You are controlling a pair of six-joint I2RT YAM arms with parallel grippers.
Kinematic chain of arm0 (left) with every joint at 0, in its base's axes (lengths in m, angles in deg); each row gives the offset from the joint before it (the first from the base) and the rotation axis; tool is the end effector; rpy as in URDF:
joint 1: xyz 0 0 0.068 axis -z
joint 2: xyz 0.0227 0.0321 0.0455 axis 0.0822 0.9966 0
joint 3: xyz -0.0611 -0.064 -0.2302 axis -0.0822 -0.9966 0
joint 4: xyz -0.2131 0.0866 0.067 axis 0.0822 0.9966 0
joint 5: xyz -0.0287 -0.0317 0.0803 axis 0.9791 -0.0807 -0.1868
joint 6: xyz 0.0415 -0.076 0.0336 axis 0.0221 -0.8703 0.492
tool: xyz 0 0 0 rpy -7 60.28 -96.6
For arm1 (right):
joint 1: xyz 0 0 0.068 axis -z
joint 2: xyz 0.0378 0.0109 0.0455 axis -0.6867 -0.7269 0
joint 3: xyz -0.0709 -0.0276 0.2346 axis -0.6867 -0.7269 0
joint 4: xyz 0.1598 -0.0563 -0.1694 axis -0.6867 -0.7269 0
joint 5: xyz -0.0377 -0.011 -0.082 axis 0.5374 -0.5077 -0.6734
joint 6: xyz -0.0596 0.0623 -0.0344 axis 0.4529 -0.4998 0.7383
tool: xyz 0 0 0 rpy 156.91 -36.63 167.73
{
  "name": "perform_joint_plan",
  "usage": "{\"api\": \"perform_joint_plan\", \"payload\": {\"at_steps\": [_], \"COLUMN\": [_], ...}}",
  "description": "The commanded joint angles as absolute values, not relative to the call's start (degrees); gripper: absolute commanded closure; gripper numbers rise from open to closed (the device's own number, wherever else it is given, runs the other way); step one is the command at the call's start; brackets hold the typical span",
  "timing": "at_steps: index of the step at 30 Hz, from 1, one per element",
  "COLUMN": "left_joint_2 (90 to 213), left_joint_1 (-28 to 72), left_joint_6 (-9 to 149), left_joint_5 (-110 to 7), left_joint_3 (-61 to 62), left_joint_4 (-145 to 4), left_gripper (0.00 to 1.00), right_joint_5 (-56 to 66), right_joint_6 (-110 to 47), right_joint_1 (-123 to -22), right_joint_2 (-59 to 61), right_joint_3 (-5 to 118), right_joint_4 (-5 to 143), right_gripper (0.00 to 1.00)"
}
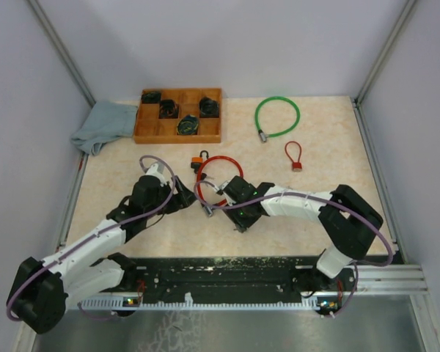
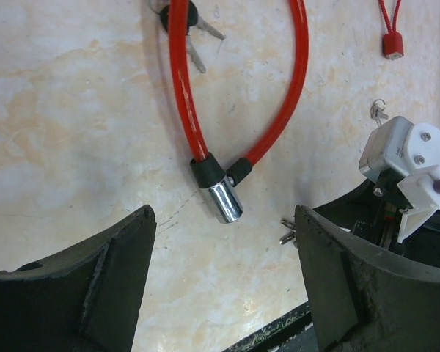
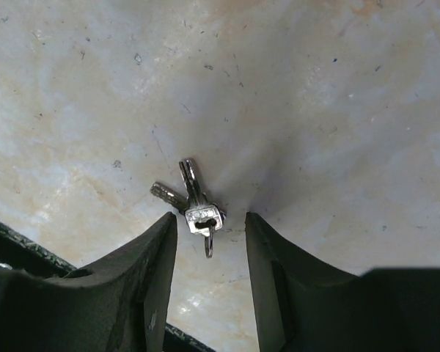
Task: Unlock with the key
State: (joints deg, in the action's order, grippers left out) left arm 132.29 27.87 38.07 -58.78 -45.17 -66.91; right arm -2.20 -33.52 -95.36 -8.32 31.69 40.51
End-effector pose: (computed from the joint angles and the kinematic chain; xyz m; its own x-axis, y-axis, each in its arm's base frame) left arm 0.2047 -0.1329 0.1705 -0.6984 -0.3707 -0.6122 0.0996 0.7968 -0.5960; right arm 0.1770 0.2284 0.1098 -0.6894 -0.6282 -0.3607 -0.6917 0.7188 0.0703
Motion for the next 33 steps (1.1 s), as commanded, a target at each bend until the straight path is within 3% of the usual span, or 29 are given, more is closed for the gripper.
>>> {"api": "perform_joint_plan", "payload": {"at_steps": [1,6,16,21,30,33], "left_joint_2": [129.82,128.81,128.54,128.42,134.35,135.73], "left_joint_1": [25.93,24.34,23.33,23.36,23.34,23.42], "left_joint_6": [36.72,36.3,36.3,37.17,38.0,37.85], "left_joint_5": [-59.59,-59.44,-56.47,-52.46,-39.82,-39.2], "left_joint_3": [-47.0,-47.59,-48.14,-48.47,-48.23,-47.91], "left_joint_4": [-65.44,-64.92,-66.87,-70.02,-77.73,-77.84], "left_gripper": [0.19,0.18,0.18,0.18,0.21,0.22], "right_joint_5": [-3.08,-4.11,-5.63,-5.22,-4.97,-5.05], "right_joint_6": [-31.08,-30.6,-31.4,-33.56,-36.63,-35.78], "right_joint_1": [-96.46,-97.4,-97.69,-97.71,-97.61,-97.65], "right_joint_2": [-10.8,-13.88,-13.05,-8.45,-5.08,-5.28], "right_joint_3": [35.48,36.84,36.85,34.83,31.46,31.84], "right_joint_4": [38.73,37.51,37.23,41.86,51.25,50.84], "right_gripper": [0.58,0.61,0.84,0.89,0.9,0.83]}}
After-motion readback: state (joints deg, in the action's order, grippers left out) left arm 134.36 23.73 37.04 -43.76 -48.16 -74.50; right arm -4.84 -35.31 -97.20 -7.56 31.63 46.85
